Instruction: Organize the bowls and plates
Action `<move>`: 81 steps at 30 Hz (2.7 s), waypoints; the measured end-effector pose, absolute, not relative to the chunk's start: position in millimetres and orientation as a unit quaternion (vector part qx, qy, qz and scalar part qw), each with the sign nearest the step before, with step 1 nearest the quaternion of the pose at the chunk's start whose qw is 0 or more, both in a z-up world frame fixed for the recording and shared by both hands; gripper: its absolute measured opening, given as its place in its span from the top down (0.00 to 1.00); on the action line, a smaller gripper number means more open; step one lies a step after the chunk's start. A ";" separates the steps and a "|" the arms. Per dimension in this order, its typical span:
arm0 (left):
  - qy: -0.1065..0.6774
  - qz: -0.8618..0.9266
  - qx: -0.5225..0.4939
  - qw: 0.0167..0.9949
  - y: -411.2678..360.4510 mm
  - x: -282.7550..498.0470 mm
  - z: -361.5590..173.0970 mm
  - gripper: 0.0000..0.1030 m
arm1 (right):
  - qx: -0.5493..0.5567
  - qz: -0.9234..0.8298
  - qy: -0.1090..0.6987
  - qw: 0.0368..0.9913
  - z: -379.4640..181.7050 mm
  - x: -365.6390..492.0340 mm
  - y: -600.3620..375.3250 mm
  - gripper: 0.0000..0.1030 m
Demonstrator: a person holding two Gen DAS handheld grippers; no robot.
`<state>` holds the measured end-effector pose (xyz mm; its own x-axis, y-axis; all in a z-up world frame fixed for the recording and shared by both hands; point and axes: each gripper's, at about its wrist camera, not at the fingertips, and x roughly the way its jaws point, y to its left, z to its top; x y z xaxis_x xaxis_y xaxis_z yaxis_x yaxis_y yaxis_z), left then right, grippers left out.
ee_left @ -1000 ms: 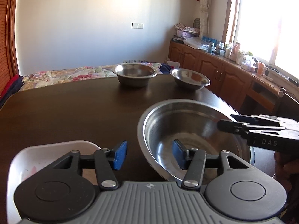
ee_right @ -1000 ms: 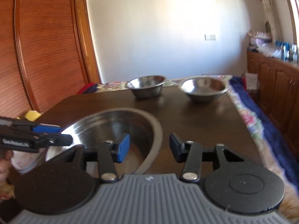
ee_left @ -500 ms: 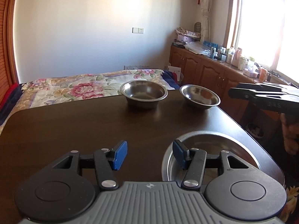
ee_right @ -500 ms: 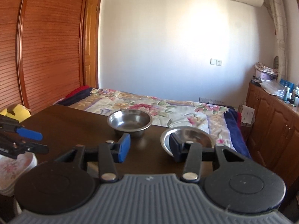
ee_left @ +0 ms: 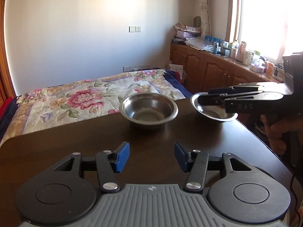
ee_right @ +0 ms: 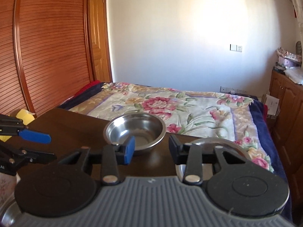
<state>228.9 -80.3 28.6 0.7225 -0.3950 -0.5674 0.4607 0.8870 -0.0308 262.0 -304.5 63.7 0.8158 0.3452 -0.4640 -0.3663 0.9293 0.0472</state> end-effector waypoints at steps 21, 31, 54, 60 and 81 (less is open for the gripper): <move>0.317 -0.212 0.042 0.923 -100.5 320.2 4.2 0.44 | -0.001 0.184 0.314 0.931 39.1 325.0 -295.4 0.62; 0.329 -0.211 0.023 0.920 -104.2 325.9 -0.4 0.53 | 0.018 0.201 0.331 0.922 37.5 330.7 -294.0 0.74; 0.351 -0.191 0.041 0.916 -98.0 332.9 -13.6 0.74 | 0.031 0.226 0.375 0.898 26.3 331.9 -285.1 0.75; 0.353 -0.187 0.034 0.916 -95.2 325.2 -6.4 0.83 | 0.045 0.222 0.371 0.901 30.2 327.4 -290.6 0.85; 0.268 -0.235 0.040 0.934 -92.8 239.1 67.2 0.83 | 0.040 0.205 0.281 0.936 102.3 256.4 -307.7 0.88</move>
<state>239.1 -92.8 67.2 0.7467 -0.4168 -0.5184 0.4595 0.8867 -0.0512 256.4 -307.7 102.3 0.7572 0.4073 -0.5105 -0.3618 0.9124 0.1913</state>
